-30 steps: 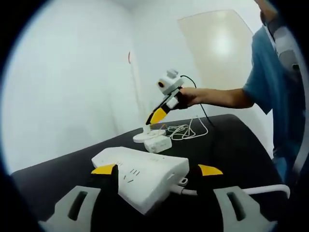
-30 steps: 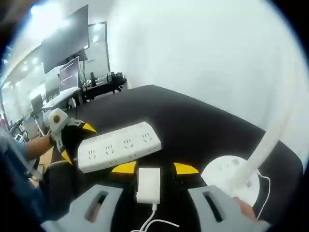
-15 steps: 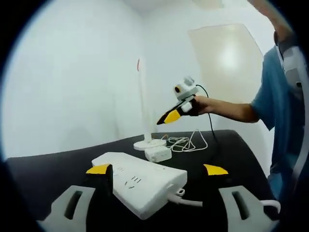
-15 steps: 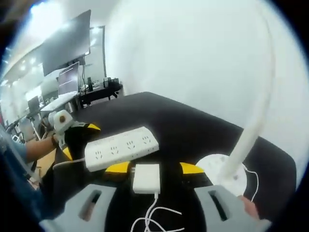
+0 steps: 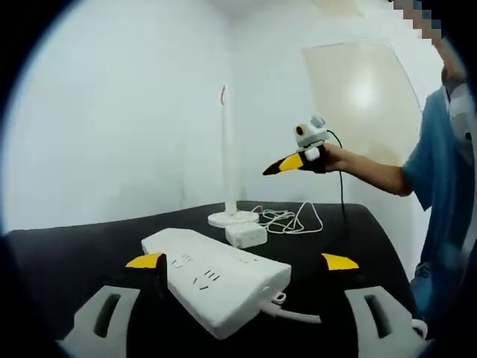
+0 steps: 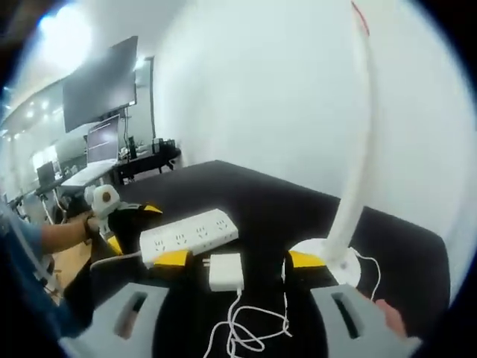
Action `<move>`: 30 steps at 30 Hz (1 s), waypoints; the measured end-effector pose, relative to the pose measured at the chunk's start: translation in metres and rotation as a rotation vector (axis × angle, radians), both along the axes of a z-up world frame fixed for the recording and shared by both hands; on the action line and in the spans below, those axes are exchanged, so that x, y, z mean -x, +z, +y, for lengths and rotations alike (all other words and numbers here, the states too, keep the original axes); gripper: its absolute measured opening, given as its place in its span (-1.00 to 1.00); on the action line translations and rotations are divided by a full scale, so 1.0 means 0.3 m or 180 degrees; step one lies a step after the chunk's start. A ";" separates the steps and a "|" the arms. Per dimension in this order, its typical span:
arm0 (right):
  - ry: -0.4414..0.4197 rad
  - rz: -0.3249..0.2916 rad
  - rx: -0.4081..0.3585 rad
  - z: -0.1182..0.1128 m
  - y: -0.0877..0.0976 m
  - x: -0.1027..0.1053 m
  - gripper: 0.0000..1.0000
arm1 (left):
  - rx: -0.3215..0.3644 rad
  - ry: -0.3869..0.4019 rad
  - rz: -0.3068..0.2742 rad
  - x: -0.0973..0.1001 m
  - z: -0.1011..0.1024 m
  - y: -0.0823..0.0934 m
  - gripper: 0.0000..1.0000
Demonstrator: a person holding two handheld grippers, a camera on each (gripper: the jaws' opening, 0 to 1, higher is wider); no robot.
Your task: Insert the desk lamp plug into the socket, turn on the power strip switch, turn on the lamp switch, then turn off the lamp switch, turn off the power strip switch, and remove the plug from the socket.
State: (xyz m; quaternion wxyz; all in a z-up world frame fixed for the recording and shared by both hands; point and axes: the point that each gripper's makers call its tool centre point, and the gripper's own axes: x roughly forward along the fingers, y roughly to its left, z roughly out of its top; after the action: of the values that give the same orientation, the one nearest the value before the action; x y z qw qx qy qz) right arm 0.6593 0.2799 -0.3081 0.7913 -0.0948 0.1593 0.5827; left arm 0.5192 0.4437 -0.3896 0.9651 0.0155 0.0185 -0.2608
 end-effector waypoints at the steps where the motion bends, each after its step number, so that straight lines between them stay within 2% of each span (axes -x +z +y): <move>1: -0.0030 0.0001 -0.0010 -0.012 0.002 0.003 0.06 | -0.0003 0.0011 0.0032 0.000 -0.001 0.000 0.76; 8: -0.0251 -0.0116 -0.0173 -0.109 0.019 0.013 0.44 | 0.0111 0.0147 0.0033 0.038 0.030 0.086 0.78; 10: -0.0304 -0.0129 -0.0200 -0.141 0.015 0.023 0.49 | 0.0110 0.0159 0.0086 0.060 0.033 0.099 0.78; 13: -0.0359 -0.0127 -0.0226 -0.179 0.001 0.039 0.54 | 0.0145 0.0190 0.0064 0.097 0.038 0.124 0.78; 16: -0.0435 -0.0098 -0.0320 -0.210 -0.010 0.057 0.62 | 0.0240 0.0218 0.0002 0.131 0.046 0.148 0.78; 17: -0.0437 -0.0087 -0.0338 -0.219 -0.017 0.063 0.69 | 0.0333 0.0191 0.0025 0.148 0.038 0.152 0.78; 19: -0.0455 -0.0054 -0.0370 -0.237 -0.031 0.075 0.77 | 0.0392 0.0219 -0.0065 0.163 0.052 0.163 0.78; 21: -0.0465 -0.0019 -0.0387 -0.253 -0.042 0.080 0.83 | 0.0473 0.0237 -0.0323 0.179 0.066 0.206 0.78; 23: -0.0477 0.0024 -0.0386 -0.267 -0.056 0.090 0.91 | 0.0533 0.0264 -0.0401 0.198 0.079 0.226 0.78; 26: -0.0501 0.0043 -0.0386 -0.293 -0.072 0.100 0.92 | 0.0496 0.0288 -0.0360 0.226 0.087 0.235 0.78; 27: -0.0513 0.0050 -0.0397 -0.304 -0.075 0.098 0.92 | 0.0388 0.0289 -0.0291 0.237 0.093 0.222 0.78; 30: -0.0556 0.0084 -0.0455 -0.323 -0.083 0.099 0.92 | 0.0372 0.0312 -0.0191 0.256 0.105 0.212 0.78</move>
State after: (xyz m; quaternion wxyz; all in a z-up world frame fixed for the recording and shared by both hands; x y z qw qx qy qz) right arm 0.6295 0.1831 -0.3329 0.8417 -0.0162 0.1354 0.5225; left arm 0.4423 0.4751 -0.3261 0.9761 -0.0341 -0.0249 -0.2134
